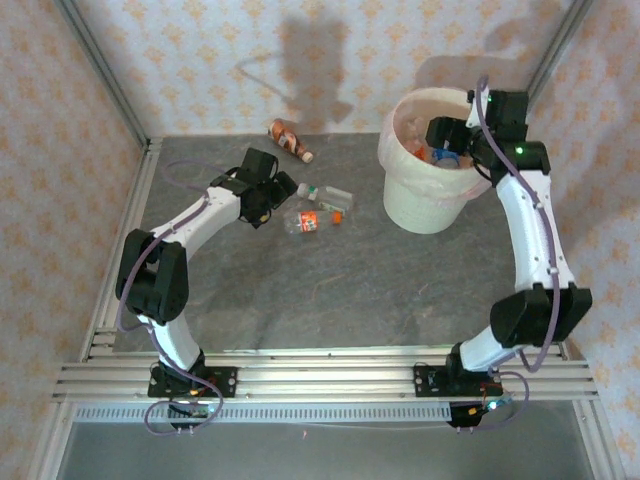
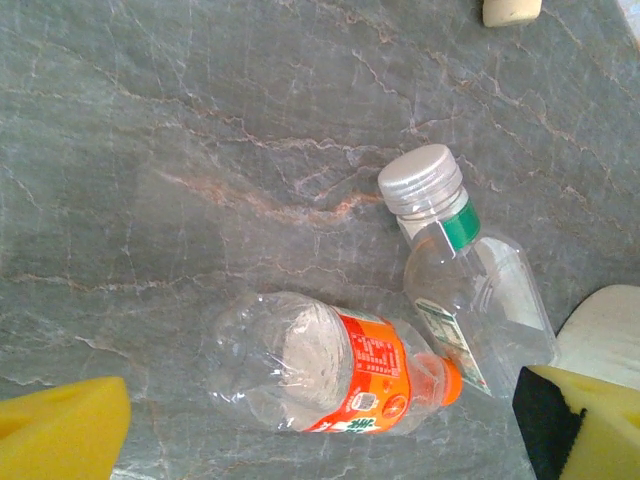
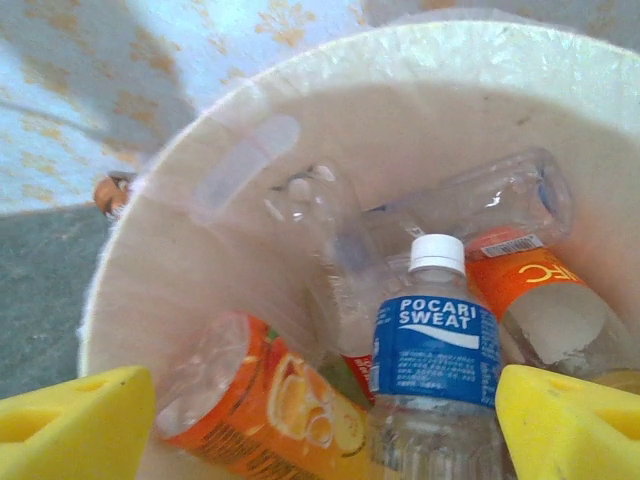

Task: Put the plastic bottles in the bin

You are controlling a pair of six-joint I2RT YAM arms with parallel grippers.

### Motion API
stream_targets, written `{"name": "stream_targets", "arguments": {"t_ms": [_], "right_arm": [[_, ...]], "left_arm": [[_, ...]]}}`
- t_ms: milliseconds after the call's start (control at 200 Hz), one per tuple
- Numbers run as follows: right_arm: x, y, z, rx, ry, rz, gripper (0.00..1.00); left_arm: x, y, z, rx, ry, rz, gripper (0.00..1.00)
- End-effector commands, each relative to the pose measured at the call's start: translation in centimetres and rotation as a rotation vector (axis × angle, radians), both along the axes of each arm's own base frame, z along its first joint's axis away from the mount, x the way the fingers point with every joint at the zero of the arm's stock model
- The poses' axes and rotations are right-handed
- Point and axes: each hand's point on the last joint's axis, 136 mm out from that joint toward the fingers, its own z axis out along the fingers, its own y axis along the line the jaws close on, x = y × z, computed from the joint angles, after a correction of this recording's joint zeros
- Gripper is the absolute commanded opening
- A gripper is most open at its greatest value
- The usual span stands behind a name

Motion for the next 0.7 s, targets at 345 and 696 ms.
{"name": "stream_targets", "arguments": {"t_ms": [345,696], "right_arm": [[-5.4,-3.9,6.0,0.191,-0.361,-0.359,0.99],[-6.8,-1.5,3.7,0.137,-0.306,-0.189,0.99]], "left_arm": [[1.1,-3.1,-2.0,-0.172,0.004,0.087,1.0],[2.2,-5.9,-4.3,-0.327,0.021,0.192,1.0]]}}
